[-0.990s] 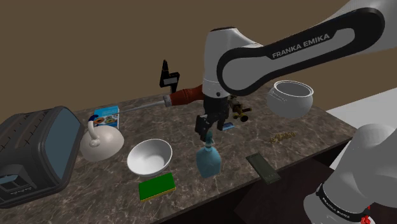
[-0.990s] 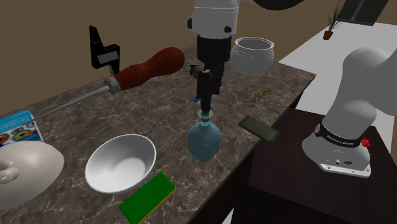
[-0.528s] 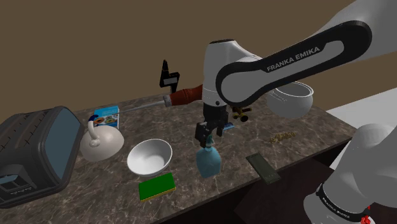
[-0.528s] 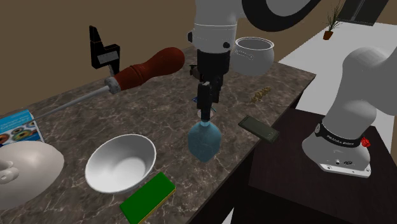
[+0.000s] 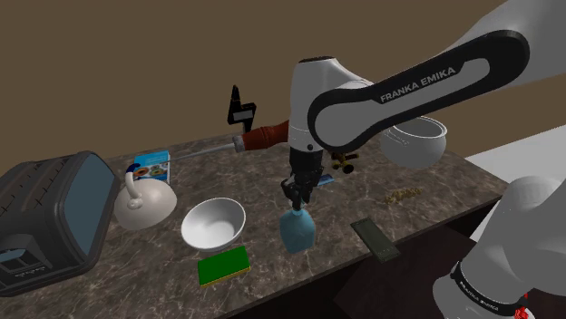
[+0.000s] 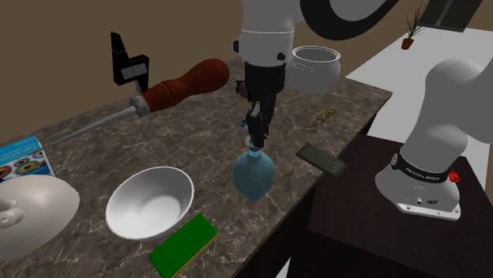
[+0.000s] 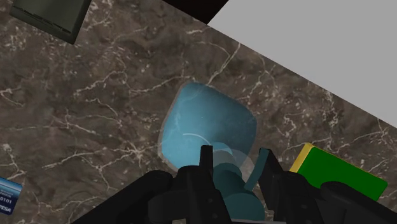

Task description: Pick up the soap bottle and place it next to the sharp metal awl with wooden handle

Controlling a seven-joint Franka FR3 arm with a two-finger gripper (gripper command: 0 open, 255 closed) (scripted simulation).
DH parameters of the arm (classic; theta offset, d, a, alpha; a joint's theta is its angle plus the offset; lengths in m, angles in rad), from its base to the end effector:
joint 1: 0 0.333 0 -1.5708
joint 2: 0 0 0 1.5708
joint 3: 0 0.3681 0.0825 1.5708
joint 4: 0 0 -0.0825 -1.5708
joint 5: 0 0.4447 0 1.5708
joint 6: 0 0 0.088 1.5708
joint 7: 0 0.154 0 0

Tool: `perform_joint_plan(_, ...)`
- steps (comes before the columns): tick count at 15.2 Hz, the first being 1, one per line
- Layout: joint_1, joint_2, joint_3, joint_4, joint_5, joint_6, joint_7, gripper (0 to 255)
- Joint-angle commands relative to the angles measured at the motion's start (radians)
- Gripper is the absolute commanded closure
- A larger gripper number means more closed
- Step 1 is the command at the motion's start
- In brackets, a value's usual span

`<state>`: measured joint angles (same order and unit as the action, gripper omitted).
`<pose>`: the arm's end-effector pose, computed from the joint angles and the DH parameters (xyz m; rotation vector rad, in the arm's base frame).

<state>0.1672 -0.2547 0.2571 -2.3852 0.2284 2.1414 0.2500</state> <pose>0.4474 0.2220 0.3873 -3.0170 -0.0654 0.0537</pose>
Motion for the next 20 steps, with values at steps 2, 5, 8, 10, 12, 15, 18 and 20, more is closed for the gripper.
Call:
perform_joint_plan(2,0.000,0.000,0.000,0.000,0.000,0.000,0.000,255)
perform_joint_plan(5,0.000,0.000,0.000,0.000,0.000,0.000,0.000,255)
perform_joint_plan(8,0.000,-0.006,-0.001,0.008,-0.001,-0.014,0.001,255)
perform_joint_plan(10,-0.001,-0.017,-0.003,0.025,-0.002,-0.043,0.004,255)
perform_joint_plan(12,-0.002,-0.028,-0.006,0.043,-0.003,-0.071,0.007,255)
perform_joint_plan(15,-0.003,-0.041,-0.009,0.072,-0.006,-0.113,0.011,255)
perform_joint_plan(18,-0.004,-0.053,-0.013,0.102,-0.008,-0.154,0.015,255)
perform_joint_plan(20,-0.004,-0.059,-0.015,0.123,-0.010,-0.182,0.018,255)
